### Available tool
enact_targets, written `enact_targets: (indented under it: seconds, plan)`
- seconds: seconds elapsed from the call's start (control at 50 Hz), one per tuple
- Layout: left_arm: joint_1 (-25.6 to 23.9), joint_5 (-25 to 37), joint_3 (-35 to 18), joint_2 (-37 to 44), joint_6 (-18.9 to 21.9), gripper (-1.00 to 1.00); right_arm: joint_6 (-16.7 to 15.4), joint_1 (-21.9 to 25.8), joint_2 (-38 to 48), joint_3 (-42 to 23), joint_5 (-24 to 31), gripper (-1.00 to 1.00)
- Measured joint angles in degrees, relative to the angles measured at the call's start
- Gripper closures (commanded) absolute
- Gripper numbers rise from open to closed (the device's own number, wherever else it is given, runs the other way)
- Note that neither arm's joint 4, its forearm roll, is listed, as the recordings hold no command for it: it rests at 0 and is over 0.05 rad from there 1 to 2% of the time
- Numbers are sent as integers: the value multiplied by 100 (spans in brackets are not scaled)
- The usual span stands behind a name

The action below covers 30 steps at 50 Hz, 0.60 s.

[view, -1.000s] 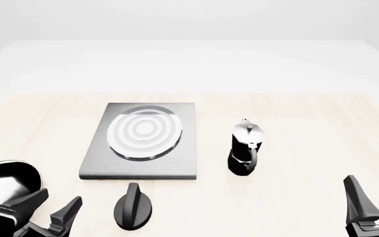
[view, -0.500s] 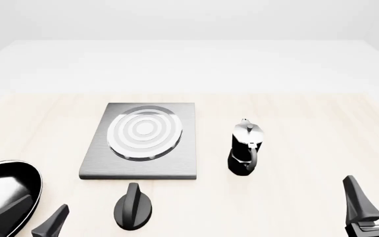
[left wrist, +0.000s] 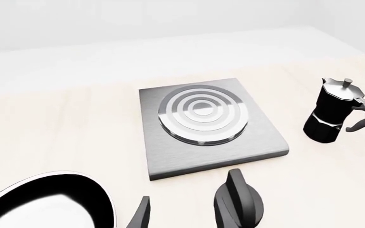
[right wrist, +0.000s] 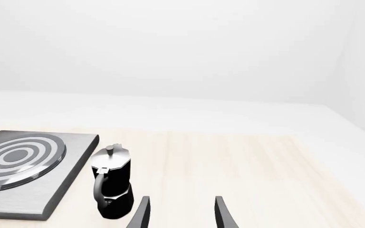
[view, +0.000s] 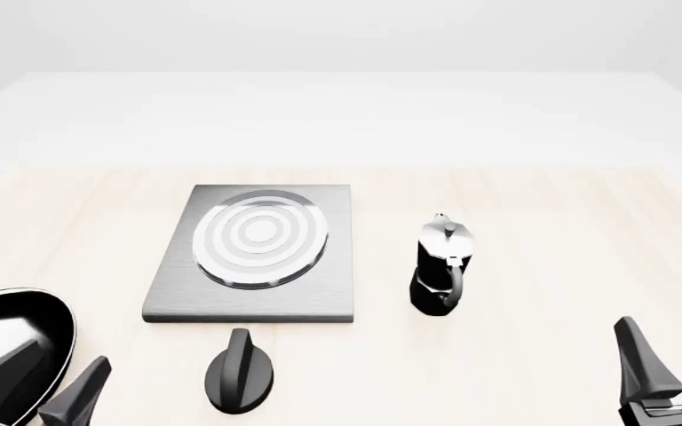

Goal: Turn on the stove.

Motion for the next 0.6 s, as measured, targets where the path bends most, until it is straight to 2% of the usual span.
enact_targets:
  seconds: [0.24, 0.6]
  plan:
    - [133, 172, -294, -10, 9, -100, -49, 19, 11, 3, 8, -100]
    - [612, 900, -1267, -14, 196, -100, -127, 55, 62, 5, -12, -100]
